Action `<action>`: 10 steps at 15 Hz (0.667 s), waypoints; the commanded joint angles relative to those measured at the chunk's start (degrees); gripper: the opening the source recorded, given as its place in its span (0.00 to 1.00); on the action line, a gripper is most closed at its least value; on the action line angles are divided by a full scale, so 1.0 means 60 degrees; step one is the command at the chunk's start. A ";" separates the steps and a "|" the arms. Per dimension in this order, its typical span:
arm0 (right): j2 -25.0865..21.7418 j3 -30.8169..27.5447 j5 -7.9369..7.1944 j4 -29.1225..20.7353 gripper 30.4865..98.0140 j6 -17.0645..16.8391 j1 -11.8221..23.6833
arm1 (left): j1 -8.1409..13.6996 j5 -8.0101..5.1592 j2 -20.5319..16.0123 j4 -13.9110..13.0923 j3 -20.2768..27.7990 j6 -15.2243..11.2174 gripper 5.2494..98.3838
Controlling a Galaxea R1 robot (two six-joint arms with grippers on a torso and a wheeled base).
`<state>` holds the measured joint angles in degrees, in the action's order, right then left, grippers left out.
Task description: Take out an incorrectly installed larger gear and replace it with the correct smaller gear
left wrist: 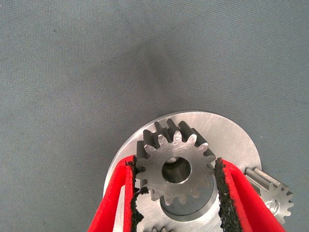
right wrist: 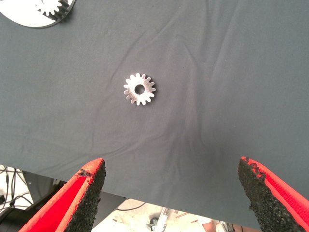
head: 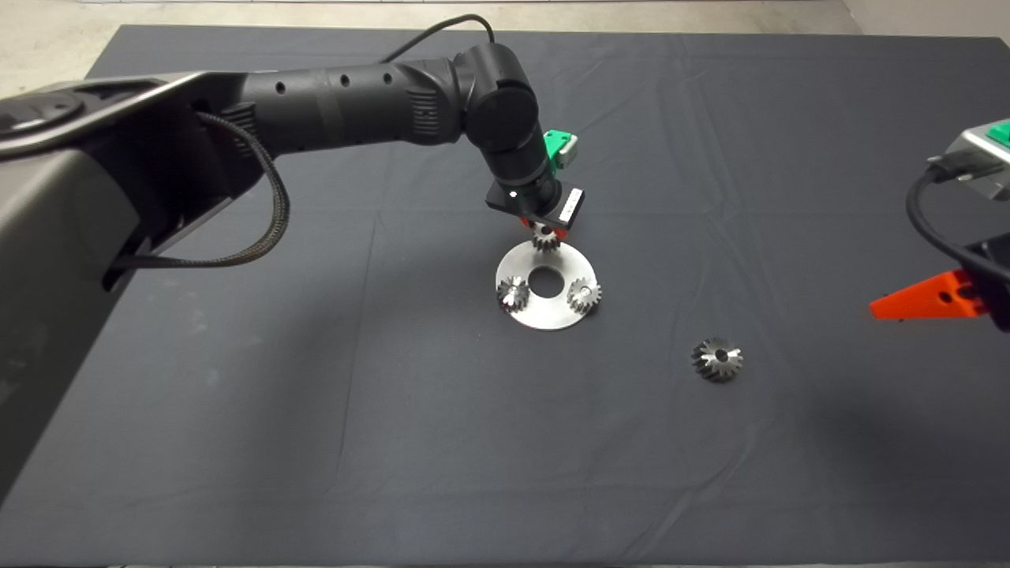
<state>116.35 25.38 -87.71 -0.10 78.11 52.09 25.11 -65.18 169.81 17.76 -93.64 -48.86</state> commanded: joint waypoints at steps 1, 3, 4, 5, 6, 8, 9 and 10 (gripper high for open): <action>-0.0017 -0.0058 -0.0557 -0.0277 0.63 0.0078 0.0210 | 0.0180 0.0200 0.0051 -0.0075 0.0052 -0.0022 0.28; -0.0007 -0.0058 -0.0557 -0.0277 0.63 0.0078 0.0210 | 0.0195 0.0185 0.0051 -0.0075 0.0096 -0.0016 0.28; -0.0017 -0.0058 -0.0557 -0.0277 0.63 0.0078 0.0210 | 0.0210 0.0185 0.0051 -0.0090 0.0111 -0.0031 0.31; -0.0003 -0.0058 -0.0557 -0.0277 0.63 0.0078 0.0210 | 0.0210 0.0185 0.0051 -0.0075 0.0096 -0.0031 0.32; -0.0017 -0.0058 -0.0557 -0.0277 0.63 0.0078 0.0210 | 0.0223 0.0185 0.0051 -0.0090 0.0125 -0.0030 0.32; -0.0032 -0.0058 -0.0557 -0.0277 0.63 0.0078 0.0210 | 0.0224 0.0190 0.0051 -0.0104 0.0125 -0.0031 0.36; -0.0061 -0.0058 -0.0557 -0.0277 0.63 0.0078 0.0210 | 0.0224 0.0200 0.0051 -0.0104 0.0125 -0.0045 0.36; -0.0076 -0.0058 -0.0557 -0.0277 0.63 0.0078 0.0210 | 0.0224 0.0185 0.0051 -0.0104 0.0125 -0.0060 0.39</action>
<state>116.32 25.38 -87.71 -0.10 78.11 52.09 25.27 -64.11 169.85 17.60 -93.49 -48.97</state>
